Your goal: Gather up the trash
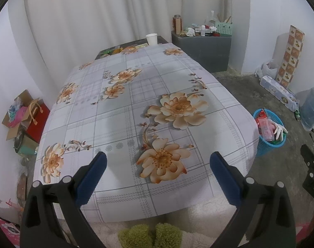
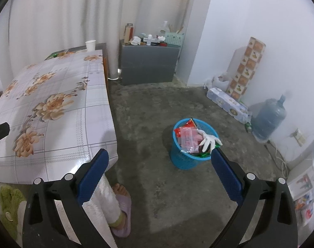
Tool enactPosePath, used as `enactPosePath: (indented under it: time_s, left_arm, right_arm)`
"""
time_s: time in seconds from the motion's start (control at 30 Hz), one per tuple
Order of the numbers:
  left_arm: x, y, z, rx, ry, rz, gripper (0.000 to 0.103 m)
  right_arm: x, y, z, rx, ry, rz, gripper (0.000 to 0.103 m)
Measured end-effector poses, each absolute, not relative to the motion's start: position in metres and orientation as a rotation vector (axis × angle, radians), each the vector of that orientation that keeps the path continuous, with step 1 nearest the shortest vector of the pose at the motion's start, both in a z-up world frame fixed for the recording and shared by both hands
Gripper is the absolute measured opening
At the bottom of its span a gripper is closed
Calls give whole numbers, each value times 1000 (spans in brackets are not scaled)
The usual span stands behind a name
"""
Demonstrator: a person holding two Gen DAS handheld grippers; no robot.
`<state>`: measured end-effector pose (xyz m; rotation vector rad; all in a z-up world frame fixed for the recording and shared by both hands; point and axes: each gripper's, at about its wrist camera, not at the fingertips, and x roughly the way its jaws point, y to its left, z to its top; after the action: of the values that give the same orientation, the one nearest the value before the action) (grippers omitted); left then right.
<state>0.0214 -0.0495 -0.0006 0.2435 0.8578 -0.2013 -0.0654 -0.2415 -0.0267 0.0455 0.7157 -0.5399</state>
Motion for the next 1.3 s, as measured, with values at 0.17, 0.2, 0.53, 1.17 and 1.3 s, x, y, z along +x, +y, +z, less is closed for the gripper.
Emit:
enactPosePath:
  time_s: [0.17, 0.2, 0.53, 1.17, 1.3]
  left_arm:
    - [20, -52, 1, 246, 856, -211, 98]
    - [20, -51, 1, 245, 856, -214, 98]
    - [18, -51, 2, 238, 854, -232, 98]
    - [17, -51, 2, 236, 856, -229, 98]
    - [17, -51, 2, 238, 856, -231, 98]
  right_arm:
    - [-66, -242, -27, 48, 715, -538, 95]
    - [-66, -242, -27, 48, 715, -538, 95]
    - [-65, -241, -27, 50, 716, -537, 95]
    - [-62, -236, -27, 50, 715, -536, 95]
    - [-61, -235, -27, 50, 715, -537, 95]
